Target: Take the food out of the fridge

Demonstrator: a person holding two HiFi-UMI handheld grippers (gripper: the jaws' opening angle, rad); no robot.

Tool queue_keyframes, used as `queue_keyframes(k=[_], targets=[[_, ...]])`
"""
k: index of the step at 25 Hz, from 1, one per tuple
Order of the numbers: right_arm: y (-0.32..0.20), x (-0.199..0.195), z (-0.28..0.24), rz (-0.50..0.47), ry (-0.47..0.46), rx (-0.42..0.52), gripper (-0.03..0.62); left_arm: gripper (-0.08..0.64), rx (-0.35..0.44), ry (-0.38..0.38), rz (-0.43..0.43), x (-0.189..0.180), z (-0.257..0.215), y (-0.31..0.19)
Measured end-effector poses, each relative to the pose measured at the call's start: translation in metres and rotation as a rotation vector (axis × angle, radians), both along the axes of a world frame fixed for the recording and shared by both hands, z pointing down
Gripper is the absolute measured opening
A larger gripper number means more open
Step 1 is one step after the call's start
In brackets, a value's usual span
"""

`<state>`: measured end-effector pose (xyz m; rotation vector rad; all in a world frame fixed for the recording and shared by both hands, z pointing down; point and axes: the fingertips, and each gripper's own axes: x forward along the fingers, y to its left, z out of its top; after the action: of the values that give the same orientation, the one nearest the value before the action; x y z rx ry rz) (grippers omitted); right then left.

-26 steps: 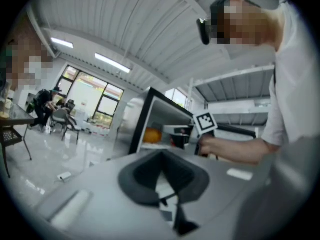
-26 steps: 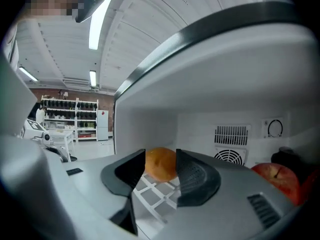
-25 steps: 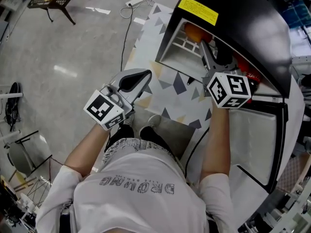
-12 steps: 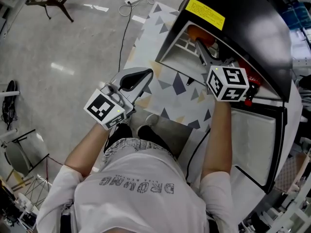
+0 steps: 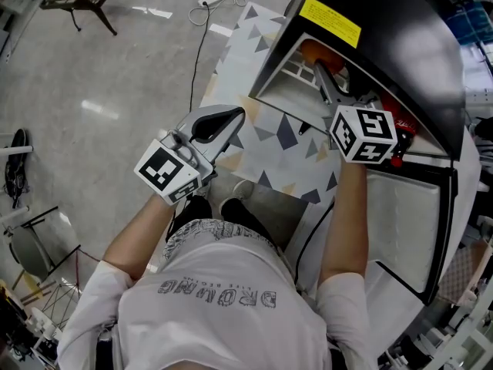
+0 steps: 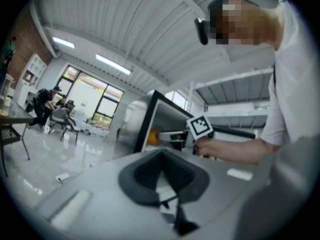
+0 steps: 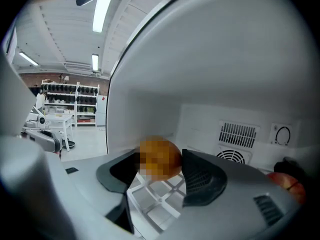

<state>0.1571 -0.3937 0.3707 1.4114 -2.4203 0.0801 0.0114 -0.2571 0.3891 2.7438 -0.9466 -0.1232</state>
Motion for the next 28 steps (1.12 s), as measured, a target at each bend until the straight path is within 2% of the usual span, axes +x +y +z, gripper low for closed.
queue_keyframes(k=[10, 28], targets=[[0.027, 0.003, -0.013, 0.042, -0.036, 0.025, 0.256, 0.008, 0.026, -0.001, 0.04, -0.002, -0.012, 0.009], [0.106, 0.002, -0.034, 0.112, -0.091, 0.068, 0.256, 0.008, 0.076, -0.027, 0.143, -0.004, -0.036, 0.046]])
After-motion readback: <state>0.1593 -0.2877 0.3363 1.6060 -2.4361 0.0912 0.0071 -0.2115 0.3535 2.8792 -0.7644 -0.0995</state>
